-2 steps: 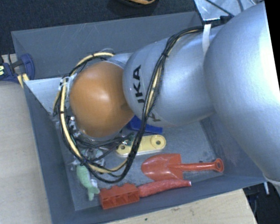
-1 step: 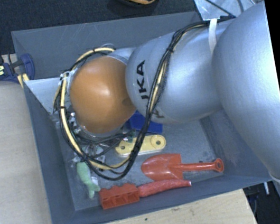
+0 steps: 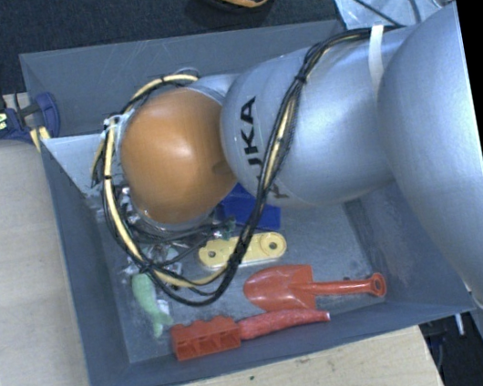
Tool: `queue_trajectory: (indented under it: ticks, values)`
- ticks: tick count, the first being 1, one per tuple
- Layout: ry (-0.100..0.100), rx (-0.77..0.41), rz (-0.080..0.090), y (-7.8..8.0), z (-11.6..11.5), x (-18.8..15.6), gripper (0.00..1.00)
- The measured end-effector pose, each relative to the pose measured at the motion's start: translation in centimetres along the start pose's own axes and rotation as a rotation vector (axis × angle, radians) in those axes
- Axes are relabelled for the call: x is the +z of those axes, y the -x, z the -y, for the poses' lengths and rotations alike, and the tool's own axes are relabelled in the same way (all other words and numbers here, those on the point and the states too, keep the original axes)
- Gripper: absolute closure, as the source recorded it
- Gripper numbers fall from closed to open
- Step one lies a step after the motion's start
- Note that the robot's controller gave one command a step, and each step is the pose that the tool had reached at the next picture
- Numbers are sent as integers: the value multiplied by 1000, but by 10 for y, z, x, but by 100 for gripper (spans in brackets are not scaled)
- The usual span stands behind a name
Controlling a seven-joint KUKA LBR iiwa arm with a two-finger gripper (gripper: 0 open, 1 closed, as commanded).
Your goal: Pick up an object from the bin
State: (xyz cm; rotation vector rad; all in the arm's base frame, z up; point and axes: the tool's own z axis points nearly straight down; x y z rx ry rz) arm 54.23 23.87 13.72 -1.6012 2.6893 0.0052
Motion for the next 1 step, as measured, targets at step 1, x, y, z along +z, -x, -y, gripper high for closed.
queue_trajectory:
  ticks: [1]
  values:
    - [-2, 1, 2, 1, 0, -9, 100]
